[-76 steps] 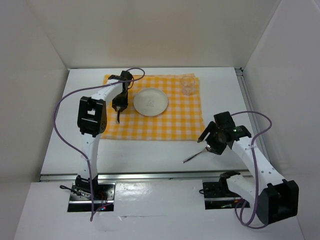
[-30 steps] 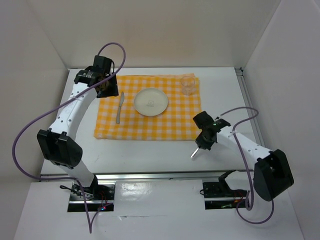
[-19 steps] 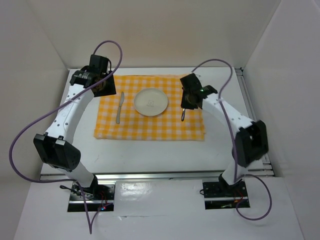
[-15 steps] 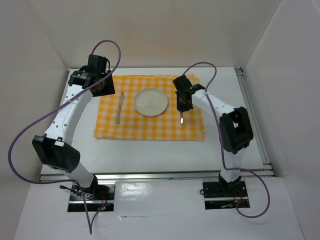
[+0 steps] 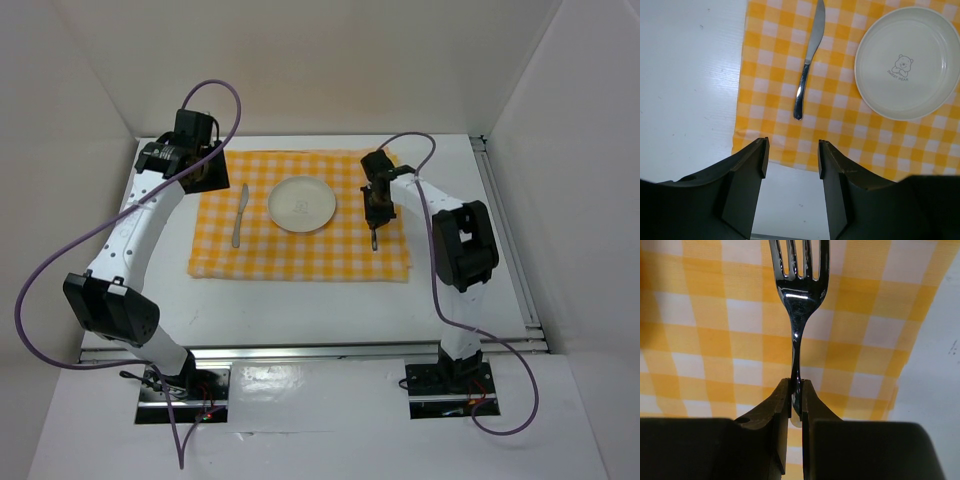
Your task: Set the dinner table for one person
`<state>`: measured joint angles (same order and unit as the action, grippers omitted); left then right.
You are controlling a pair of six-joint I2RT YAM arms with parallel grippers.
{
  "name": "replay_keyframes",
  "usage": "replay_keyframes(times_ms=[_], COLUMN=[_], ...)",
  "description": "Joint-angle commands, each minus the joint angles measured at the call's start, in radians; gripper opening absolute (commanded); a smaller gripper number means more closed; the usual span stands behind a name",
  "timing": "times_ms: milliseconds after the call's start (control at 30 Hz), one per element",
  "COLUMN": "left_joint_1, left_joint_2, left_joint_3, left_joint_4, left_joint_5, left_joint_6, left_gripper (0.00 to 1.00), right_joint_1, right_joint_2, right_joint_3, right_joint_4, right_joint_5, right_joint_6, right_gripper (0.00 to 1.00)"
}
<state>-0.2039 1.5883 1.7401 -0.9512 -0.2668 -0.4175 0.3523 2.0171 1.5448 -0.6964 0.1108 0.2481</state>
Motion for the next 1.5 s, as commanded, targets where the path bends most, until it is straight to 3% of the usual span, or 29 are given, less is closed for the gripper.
replay_keyframes(times_ms=[0, 700, 833, 933, 1033, 1233, 1367, 1467], left_joint_1=[0.003, 0.003, 0.003, 0.003, 0.003, 0.003, 0.003, 0.003], left_joint_2=[-0.036, -0.037, -0.047, -0.047, -0.056, -0.056, -0.066, -0.067], left_joint_3=[-0.007, -0.027, -0.036, -0.036, -0.045, -0.045, -0.036, -0.027], left_joint_4=[0.008, 0.008, 0.008, 0.008, 0.008, 0.008, 0.008, -0.001], left_joint_5=[0.003, -0.015, -0.015, -0.015, -0.015, -0.015, -0.015, -0.015], left_joint_6=[0.020, 0.029, 0.029, 0.029, 0.029, 0.029, 0.020, 0.020], left_gripper=[0.60, 0.60, 0.60, 0.60, 0.60, 0.60, 0.60, 0.60], right_joint_1=[-0.004, -0.044, -0.055, -0.055, -0.055, -0.055, -0.055, -0.046], right_joint_2=[0.019, -0.017, -0.006, -0.006, -0.006, -0.006, -0.088, -0.159], right_joint_3=[0.043, -0.020, -0.020, -0.020, -0.020, 0.014, 0.061, 0.151], right_joint_4=[-0.020, -0.078, -0.060, -0.039, -0.029, -0.051, -0.089, -0.159], right_joint_5=[-0.052, -0.128, -0.118, -0.097, -0.097, -0.088, -0.079, -0.059], right_joint_6=[-0.027, 0.056, 0.065, 0.074, 0.063, 0.054, 0.063, 0.063], right_gripper=[0.00, 0.00, 0.13, 0.17, 0.39, 0.62, 0.77, 0.80])
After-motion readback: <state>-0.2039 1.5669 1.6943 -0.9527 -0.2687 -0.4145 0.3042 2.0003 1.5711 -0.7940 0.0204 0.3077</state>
